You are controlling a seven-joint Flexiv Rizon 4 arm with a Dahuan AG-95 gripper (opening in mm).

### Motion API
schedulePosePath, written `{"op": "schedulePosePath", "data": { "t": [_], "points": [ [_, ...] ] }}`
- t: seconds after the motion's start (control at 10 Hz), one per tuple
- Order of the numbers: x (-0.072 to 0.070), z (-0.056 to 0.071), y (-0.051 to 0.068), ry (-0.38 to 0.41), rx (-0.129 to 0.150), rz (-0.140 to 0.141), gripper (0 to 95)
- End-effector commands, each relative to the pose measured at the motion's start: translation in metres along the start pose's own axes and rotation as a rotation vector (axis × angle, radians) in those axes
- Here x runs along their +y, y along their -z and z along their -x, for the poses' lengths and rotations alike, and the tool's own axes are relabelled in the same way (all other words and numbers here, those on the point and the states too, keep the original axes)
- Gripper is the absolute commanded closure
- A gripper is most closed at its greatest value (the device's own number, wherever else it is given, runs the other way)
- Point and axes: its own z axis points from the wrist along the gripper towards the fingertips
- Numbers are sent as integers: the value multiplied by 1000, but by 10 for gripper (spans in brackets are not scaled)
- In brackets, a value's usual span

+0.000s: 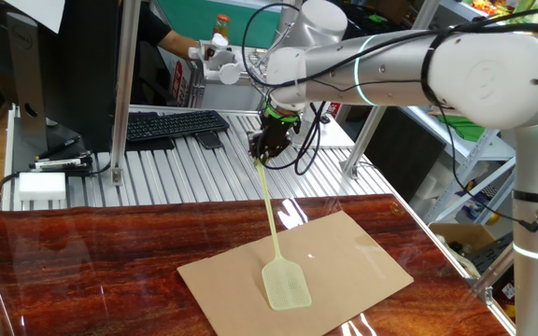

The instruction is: Swat with a flyswatter

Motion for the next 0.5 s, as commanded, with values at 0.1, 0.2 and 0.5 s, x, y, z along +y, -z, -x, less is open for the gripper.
{"op": "schedulePosePath", "data": {
  "t": [0.1,0.2,0.5],
  "points": [
    [1,5,-6,-2,-3,1,950],
    [1,5,-8,-5,-9,1,950],
    [1,3,-18,-10,-25,3,950]
  ]
}}
